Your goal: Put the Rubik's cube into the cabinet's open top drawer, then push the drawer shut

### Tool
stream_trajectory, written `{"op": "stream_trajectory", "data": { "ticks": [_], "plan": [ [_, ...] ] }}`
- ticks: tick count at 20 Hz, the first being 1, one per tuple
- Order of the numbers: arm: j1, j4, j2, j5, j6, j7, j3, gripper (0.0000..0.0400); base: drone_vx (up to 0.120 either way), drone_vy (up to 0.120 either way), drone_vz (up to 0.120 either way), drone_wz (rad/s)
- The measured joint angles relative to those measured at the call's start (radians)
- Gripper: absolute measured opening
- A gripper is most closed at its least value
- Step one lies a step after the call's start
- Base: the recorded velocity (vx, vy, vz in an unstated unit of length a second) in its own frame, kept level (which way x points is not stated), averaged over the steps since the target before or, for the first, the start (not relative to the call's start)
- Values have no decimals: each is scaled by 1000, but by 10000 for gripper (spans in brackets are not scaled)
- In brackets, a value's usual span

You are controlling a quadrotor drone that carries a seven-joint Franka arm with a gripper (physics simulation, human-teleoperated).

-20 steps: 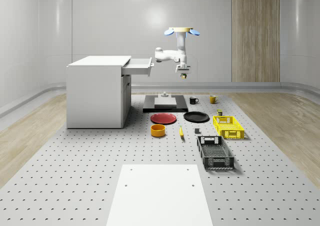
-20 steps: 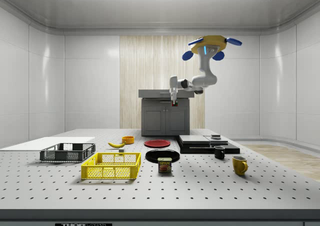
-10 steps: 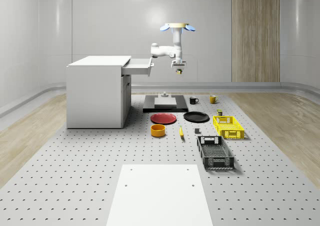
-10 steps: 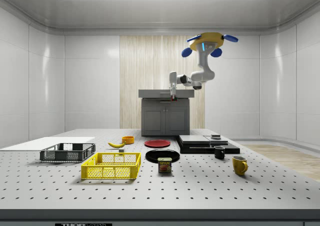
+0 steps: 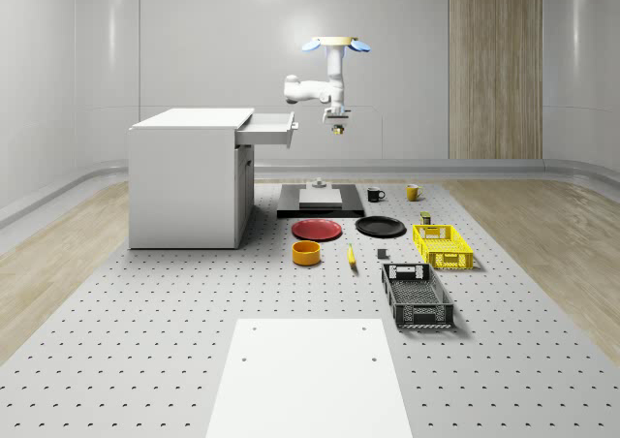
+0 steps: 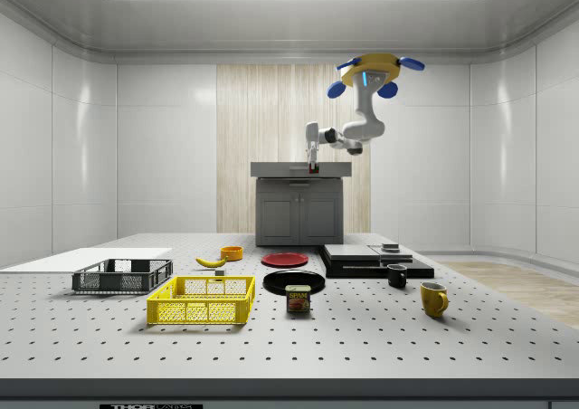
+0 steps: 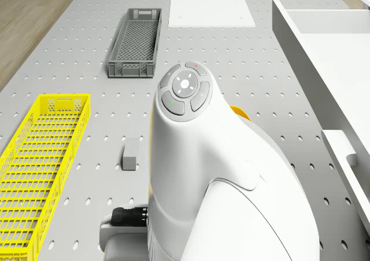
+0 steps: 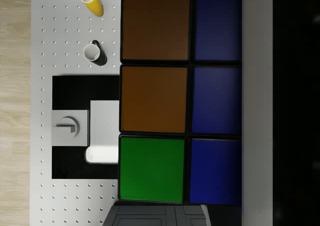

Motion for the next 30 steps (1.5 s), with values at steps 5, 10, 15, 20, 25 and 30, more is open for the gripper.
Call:
{"op": "stream_trajectory", "data": {
  "ticks": [5, 10, 15, 20, 25, 30],
  "plan": [
    [0, 0, -4, 2, 4, 0, 0, 322, 0, -120, 120, 0],
    [-1, 0, -8, 3, 7, 1, 1, 322, 0, -120, 120, 0],
    [-1, 0, -11, 4, 10, 1, 1, 322, 0, -120, 120, 0],
    [-2, 0, -14, 5, 13, 1, 1, 322, 0, -120, 120, 0],
    [-2, 0, -16, 6, 15, 1, 2, 322, 0, -120, 32, 0],
    [-2, 0, -18, 7, 17, 1, 2, 322, 0, -120, 0, 0]
  ]
}}
